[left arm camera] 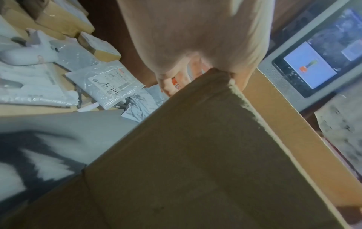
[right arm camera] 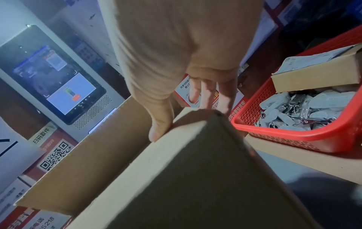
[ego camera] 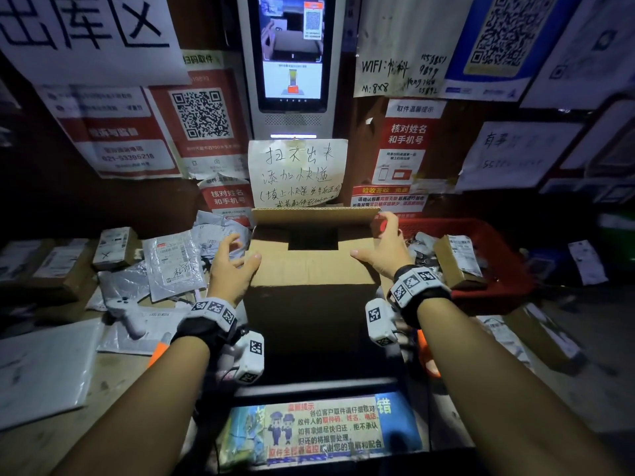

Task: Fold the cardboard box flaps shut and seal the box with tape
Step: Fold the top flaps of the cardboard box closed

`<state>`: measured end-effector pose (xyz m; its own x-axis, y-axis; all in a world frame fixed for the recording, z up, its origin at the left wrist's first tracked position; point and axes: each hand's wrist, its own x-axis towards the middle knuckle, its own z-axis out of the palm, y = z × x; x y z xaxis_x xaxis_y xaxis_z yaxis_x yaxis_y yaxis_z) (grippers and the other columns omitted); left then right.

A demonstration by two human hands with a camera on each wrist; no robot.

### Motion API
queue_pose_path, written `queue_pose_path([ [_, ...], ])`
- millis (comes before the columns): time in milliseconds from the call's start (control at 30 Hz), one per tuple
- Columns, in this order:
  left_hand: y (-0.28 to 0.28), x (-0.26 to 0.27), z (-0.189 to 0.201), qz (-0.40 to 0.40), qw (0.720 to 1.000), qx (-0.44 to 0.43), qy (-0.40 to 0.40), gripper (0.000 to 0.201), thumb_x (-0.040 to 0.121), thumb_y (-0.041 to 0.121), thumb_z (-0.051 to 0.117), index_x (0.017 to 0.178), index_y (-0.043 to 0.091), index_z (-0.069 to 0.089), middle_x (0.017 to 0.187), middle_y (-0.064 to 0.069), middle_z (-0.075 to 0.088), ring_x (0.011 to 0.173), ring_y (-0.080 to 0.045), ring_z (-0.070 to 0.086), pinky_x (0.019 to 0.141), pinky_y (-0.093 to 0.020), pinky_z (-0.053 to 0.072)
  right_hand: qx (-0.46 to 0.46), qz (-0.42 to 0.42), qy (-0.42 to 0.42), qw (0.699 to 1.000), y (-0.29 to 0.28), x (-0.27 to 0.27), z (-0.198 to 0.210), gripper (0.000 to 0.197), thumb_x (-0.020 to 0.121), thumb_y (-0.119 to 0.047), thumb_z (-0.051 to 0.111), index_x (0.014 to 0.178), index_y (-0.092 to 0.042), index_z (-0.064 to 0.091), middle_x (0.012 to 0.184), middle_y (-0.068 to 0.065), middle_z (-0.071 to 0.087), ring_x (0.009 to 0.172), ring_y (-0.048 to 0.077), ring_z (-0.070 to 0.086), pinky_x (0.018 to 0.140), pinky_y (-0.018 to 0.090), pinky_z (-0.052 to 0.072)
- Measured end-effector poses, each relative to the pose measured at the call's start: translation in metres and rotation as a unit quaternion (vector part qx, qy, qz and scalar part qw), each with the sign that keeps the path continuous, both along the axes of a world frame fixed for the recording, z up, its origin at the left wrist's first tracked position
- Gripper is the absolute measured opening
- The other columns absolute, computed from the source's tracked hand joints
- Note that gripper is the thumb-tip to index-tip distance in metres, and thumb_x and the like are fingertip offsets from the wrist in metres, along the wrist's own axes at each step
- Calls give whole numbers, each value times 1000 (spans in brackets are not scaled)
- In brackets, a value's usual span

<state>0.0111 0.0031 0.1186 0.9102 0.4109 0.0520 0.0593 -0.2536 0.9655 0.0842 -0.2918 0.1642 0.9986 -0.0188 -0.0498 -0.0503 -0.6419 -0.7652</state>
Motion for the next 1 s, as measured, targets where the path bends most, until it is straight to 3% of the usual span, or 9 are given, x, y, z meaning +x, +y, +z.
queue_pose_path([
  [67, 5, 4, 1, -14, 1000, -4, 6, 71, 91, 14, 66, 150, 27, 30, 149, -4, 39, 109, -26, 59, 93, -28, 47, -17, 11, 22, 1000, 1, 1, 1, 116, 76, -27, 83, 151, -44, -4, 158, 24, 15, 145, 42, 24, 113, 60, 27],
  [133, 9, 10, 4, -61, 997, 45, 25, 80, 92, 12, 61, 154, 37, 17, 157, 0, 27, 110, -33, 57, 86, -22, 44, -38, 43, 24, 998, 1, 6, 3, 123, 77, -26, 82, 151, -47, -15, 159, 21, 13, 145, 41, 24, 113, 63, 26],
  [233, 10, 17, 15, -132, 986, 89, 46, 85, 94, 5, 50, 154, 39, 1, 164, 0, 11, 138, -23, 36, 96, -28, 35, -22, 62, 30, 997, 0, 16, 5, 115, 75, -27, 84, 151, -46, -1, 154, 18, 27, 138, 37, 36, 110, 58, 36],
  [300, 7, 23, 18, -170, 980, 88, 50, 86, 93, -2, 43, 154, 37, -3, 165, 1, 5, 143, -31, 29, 106, -40, 37, -15, 67, 15, 998, -3, 16, 3, 91, 76, -29, 82, 143, -38, 21, 143, 13, 39, 130, 31, 44, 104, 45, 42],
  [367, 3, 29, 15, -178, 977, 104, 48, 82, 92, -2, 40, 155, 35, 4, 164, 2, 11, 145, -31, 26, 114, -48, 30, -49, 97, -1, 994, -4, 11, -3, 61, 83, -34, 76, 132, -29, 40, 131, 7, 46, 124, 25, 49, 97, 35, 41],
  [500, -3, 35, 4, -156, 968, 195, 25, 53, 93, 6, 37, 144, 18, 44, 150, -5, 39, 139, -18, 34, 110, -23, 21, 0, 81, -8, 997, 4, 1, -23, 40, 95, -42, 59, 128, -20, 51, 125, -4, 50, 116, 13, 49, 96, 28, 35],
  [667, -3, 38, -2, -114, 971, 190, 92, 38, 103, 37, 38, 139, 32, 48, 146, 3, 48, 134, -20, 43, 104, -31, 30, 48, -9, -13, 999, 22, 6, -33, 17, 102, -26, 41, 114, -19, 50, 118, 8, 51, 105, 22, 50, 88, 32, 35],
  [767, -1, 28, -24, -138, 971, 168, 103, 45, 100, 38, 46, 144, 28, 42, 146, -1, 48, 136, -23, 44, 105, -28, 30, 56, 22, -12, 998, 31, 2, -54, 20, 98, -13, 38, 114, -19, 48, 113, 2, 50, 112, 28, 48, 87, 32, 33],
  [1000, -2, 25, -51, -133, 959, 180, 176, 58, 98, 44, 47, 151, 40, 24, 156, -3, 37, 143, -28, 33, 118, -43, 25, -24, 63, 22, 997, 35, 7, -82, 45, 106, -28, 36, 151, -27, 38, 152, 5, 44, 137, 30, 41, 111, 39, 32],
])
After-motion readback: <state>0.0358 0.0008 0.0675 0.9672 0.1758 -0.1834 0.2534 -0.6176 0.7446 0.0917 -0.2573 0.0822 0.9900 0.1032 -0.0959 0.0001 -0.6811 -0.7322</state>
